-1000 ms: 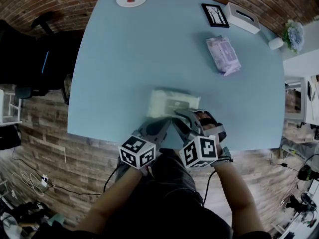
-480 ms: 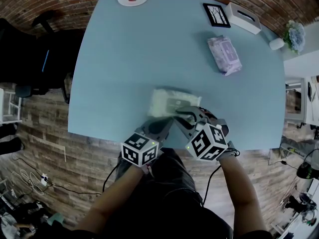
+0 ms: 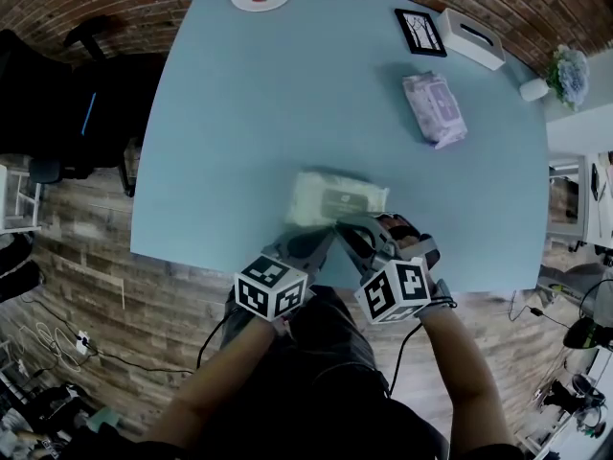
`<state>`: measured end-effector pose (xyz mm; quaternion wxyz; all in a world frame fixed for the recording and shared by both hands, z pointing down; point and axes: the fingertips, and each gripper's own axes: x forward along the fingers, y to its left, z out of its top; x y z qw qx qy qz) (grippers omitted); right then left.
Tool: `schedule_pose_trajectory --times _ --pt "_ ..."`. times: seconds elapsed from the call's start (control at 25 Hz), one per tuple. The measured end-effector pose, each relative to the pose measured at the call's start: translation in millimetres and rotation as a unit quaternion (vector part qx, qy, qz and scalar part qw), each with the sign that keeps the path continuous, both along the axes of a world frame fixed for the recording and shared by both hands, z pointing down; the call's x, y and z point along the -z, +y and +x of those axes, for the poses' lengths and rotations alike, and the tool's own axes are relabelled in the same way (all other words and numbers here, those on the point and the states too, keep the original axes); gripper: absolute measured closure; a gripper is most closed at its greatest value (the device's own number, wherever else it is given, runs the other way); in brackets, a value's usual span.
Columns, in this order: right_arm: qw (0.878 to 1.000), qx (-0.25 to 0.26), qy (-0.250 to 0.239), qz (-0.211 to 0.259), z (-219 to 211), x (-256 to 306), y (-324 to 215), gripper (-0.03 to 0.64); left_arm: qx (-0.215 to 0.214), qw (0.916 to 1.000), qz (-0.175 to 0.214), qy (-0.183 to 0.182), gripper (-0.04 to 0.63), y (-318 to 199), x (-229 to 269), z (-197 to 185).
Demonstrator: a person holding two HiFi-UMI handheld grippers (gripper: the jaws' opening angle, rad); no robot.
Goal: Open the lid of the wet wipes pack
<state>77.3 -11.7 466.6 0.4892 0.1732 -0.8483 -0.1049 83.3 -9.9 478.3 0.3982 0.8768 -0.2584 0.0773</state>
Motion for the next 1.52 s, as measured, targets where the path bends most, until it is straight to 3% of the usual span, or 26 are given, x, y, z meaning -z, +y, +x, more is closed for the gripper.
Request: schedule_pose_trajectory --times 0.28,0.32,0.36,0.72,1.04,1.28,1.52 --pt "0.999 0.012 0.009 0.032 1 1 -3 0.573 0.003 1.0 -0.004 0.003 0.583 -1 1 0" --pt "0.999 0.006 0.006 0.033 3 1 -6 0.526 0.003 1.0 -0.004 0.003 0.583 -1 1 0" --pt "1.0 -0.001 -0.001 0.029 4 2 -9 0.489 0.003 1.0 -0.004 0.003 0.583 -1 1 0" --pt "0.996 -0.025 -0.058 -0.061 8 2 -28 0.362 0.012 0.9999 -0.007 0.005 0.583 -3 1 0" --pt "0.984 -0.028 -0.116 -0.132 9 2 -32 0.367 0.016 0.9998 -0.011 0.006 0.583 -4 -1 -1" --pt "0.973 -0.031 -0.139 -0.182 7 5 -27 0.423 0.017 0.9998 -0.011 0.003 0.583 -4 -1 -1" --pt "0.955 -0.043 -0.179 -0.234 8 11 -28 0.445 0.014 0.9998 -0.012 -0.002 0.583 -4 -2 1"
